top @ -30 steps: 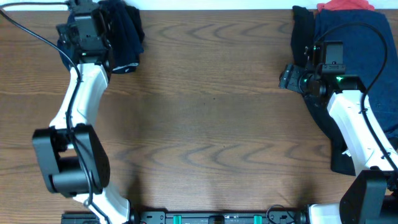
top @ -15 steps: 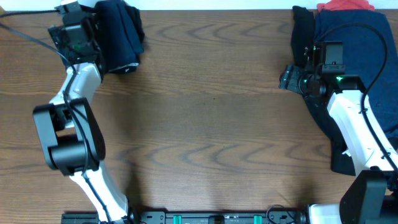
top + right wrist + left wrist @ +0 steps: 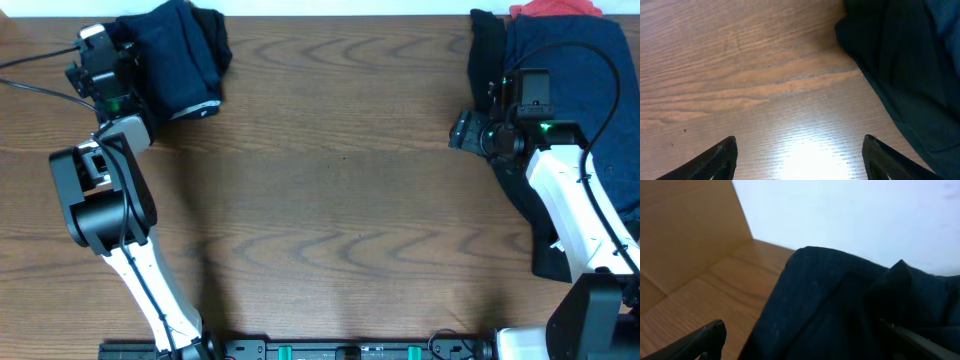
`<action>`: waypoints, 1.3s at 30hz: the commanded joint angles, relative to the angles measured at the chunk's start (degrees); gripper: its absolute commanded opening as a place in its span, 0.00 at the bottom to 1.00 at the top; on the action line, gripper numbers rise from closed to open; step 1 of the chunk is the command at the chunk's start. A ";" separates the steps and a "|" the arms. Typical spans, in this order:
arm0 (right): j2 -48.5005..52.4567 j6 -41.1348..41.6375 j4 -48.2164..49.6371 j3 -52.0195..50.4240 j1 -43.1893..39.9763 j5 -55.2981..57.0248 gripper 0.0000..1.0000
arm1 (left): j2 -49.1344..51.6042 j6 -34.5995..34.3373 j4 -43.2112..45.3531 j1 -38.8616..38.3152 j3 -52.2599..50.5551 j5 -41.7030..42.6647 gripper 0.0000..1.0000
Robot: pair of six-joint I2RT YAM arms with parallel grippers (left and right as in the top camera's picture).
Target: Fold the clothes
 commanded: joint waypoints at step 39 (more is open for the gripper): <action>0.52 -2.99 2.69 -0.15 2.34 0.55 0.81 | 3.54 -0.31 -9.27 -14.58 8.11 11.67 0.98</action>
